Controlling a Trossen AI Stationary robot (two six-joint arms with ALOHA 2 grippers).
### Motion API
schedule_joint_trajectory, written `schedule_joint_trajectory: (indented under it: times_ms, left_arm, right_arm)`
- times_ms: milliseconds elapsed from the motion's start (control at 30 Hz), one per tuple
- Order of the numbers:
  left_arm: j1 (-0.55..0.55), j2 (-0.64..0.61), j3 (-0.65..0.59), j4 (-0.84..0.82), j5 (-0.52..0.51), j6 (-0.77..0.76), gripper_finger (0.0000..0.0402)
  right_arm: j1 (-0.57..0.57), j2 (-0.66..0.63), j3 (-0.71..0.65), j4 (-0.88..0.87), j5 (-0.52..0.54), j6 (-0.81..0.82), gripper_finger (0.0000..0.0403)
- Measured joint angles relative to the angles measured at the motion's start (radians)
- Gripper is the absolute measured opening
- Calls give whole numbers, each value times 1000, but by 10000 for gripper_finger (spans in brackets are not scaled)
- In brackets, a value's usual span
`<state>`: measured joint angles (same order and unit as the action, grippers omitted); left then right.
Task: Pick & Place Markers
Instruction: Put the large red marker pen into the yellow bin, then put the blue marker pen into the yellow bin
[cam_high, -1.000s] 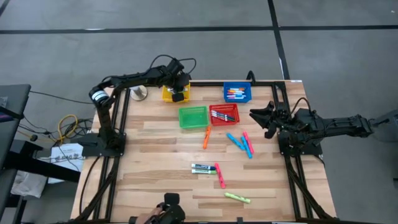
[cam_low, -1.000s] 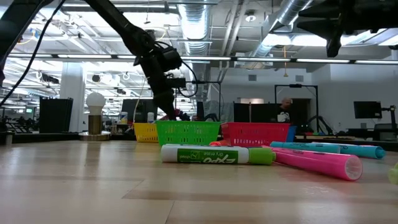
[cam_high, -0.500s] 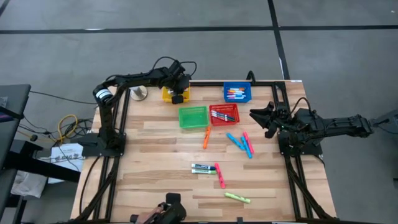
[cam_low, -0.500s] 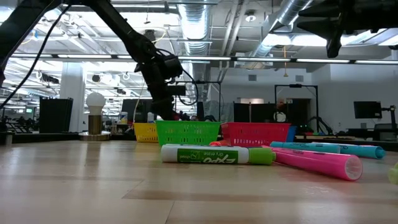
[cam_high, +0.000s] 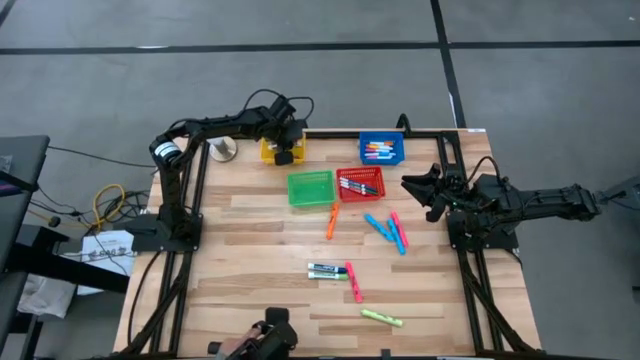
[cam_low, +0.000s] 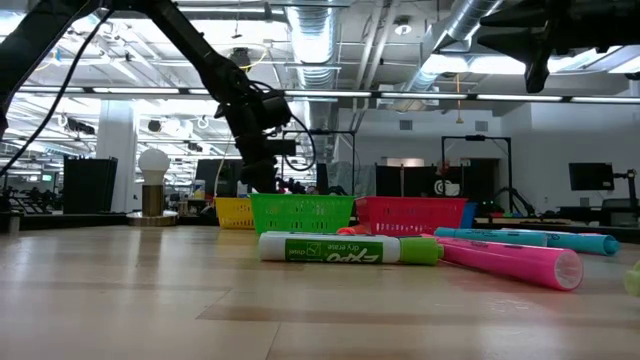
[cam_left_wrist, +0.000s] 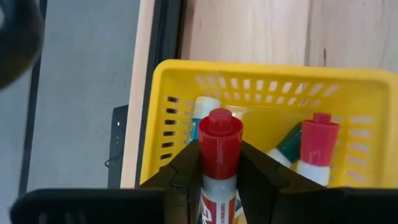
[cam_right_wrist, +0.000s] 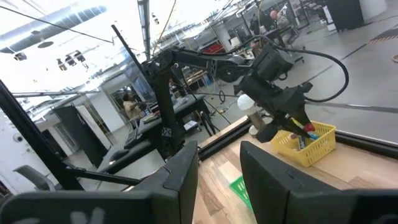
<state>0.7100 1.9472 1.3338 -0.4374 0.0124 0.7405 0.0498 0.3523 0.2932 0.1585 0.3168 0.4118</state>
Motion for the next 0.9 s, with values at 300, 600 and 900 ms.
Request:
schedule_joint_trajectory:
  times_ms: [300, 600, 900]
  left_arm:
    - [-2, 0, 0, 19, 0, 37, 84]
    - [-2, 0, 0, 35, -2, 37, 143]
    - [-35, -126, 0, 45, -150, -32, 175]
  right_arm:
    - [0, 0, 0, 0, -1, 0, 111]
    - [0, 0, 0, 0, -2, 0, 111]
    - [0, 0, 0, 0, -2, 0, 111]
